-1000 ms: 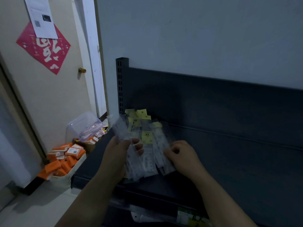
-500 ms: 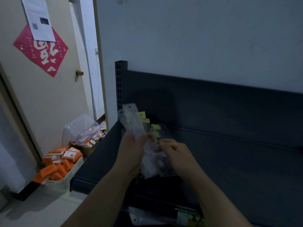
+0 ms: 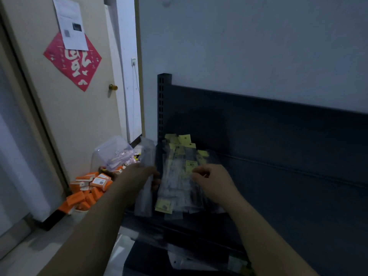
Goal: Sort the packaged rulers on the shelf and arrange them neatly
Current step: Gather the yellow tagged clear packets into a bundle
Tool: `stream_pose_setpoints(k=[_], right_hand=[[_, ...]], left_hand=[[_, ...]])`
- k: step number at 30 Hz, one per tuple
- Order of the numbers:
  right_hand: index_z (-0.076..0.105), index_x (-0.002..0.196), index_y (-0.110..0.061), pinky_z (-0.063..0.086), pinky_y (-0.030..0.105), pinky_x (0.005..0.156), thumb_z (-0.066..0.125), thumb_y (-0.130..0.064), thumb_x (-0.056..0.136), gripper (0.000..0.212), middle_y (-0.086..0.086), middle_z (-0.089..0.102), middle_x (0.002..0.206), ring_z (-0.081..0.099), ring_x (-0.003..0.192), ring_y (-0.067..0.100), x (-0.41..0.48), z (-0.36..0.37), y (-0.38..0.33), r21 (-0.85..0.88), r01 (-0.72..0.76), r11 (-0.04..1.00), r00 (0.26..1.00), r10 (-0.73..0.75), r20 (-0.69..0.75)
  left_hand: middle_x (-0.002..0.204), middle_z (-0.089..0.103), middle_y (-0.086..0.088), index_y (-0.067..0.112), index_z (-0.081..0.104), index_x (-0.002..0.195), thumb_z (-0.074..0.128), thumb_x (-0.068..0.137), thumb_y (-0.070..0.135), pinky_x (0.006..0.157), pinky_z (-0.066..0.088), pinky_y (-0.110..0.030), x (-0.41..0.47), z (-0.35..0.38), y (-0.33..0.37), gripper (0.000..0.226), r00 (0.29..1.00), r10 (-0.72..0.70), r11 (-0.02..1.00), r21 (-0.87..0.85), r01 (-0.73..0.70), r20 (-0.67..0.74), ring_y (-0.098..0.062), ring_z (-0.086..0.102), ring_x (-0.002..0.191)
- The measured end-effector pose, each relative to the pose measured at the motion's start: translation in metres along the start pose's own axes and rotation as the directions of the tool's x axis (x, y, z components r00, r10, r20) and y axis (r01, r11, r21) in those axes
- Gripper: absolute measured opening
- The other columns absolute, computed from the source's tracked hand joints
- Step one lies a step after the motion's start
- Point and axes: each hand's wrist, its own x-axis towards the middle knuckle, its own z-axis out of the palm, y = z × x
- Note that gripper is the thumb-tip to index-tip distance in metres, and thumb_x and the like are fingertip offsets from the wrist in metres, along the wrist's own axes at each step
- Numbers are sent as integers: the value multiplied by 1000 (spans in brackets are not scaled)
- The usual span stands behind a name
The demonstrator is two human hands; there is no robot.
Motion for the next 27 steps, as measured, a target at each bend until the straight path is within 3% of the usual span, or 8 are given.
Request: stream_pose_setpoints(k=[2, 4, 6, 8, 11, 15, 22, 27], right_hand=[[71, 87, -11, 44, 24, 63, 60, -26, 90, 19, 5, 67, 80, 60, 69, 13, 6, 6, -7, -23, -12, 1000, 998, 13, 53], [63, 73, -6, 34, 19, 48, 60, -28, 90, 28, 16, 51, 67, 46, 52, 18, 10, 11, -12, -17, -36, 999, 994, 37, 104], [60, 71, -5, 27, 13, 38, 62, -30, 89, 31, 8, 40, 60, 34, 46, 12, 14, 14, -14, 3, -74, 997, 991, 73, 113], [52, 61, -10, 25, 14, 36, 64, -30, 88, 36, 1, 33, 51, 29, 38, 8, 18, 16, -16, 14, -117, 993, 987, 115, 110], [40, 52, -14, 27, 22, 48, 63, -27, 89, 45, 1, 30, 46, 28, 38, 10, 22, 20, -18, -6, -138, 990, 987, 138, 77], [67, 73, 3, 35, 24, 54, 62, -22, 88, 29, 13, 53, 61, 46, 55, 13, 23, 19, -18, 17, -113, 993, 992, 112, 55], [73, 94, -1, 40, 16, 49, 64, -20, 89, 22, 15, 70, 87, 55, 67, 11, 17, 13, -19, 65, -78, 995, 990, 69, 124], [72, 89, -10, 43, 9, 52, 67, -16, 87, 8, -4, 66, 80, 58, 70, 5, 11, 10, -16, 200, -127, 972, 988, 106, 113]], left_hand=[[69, 55, -17, -5, 56, 94, 47, 96, 1, 36, 47, -19, -1, 6, -1, 11, 998, -40, 998, -45, 42, 57, -13, 56, 35], [71, 56, -16, -2, 57, 89, 48, 96, 3, 38, 48, -21, -1, 11, -1, 13, 994, -65, 995, -72, 72, 90, -14, 58, 38], [70, 58, -15, -1, 59, 85, 50, 96, 6, 40, 49, -23, -2, 12, -2, 16, 993, -68, 996, -58, 74, 99, -14, 58, 40], [70, 58, -14, 0, 61, 85, 52, 96, 9, 43, 49, -24, 0, 11, -2, 17, 989, -71, 995, -65, 80, 128, -15, 59, 43], [66, 62, -13, -1, 64, 91, 55, 94, 12, 47, 50, -26, 2, 9, -3, 16, 983, -88, 992, -79, 102, 161, -17, 61, 48], [71, 62, -16, -3, 64, 97, 62, 90, 8, 43, 50, -24, 4, 11, -5, 14, 993, -13, 999, -41, 18, 119, -15, 63, 49], [65, 63, -16, 3, 65, 79, 71, 78, -4, 51, 51, -28, 7, 18, -6, 9, 988, 111, 981, 145, -127, 109, -17, 60, 49], [57, 64, -13, -3, 65, 72, 78, 72, 0, 50, 53, -27, 12, 23, -9, 13, 997, 69, 984, 163, -76, 44, -18, 59, 43]])
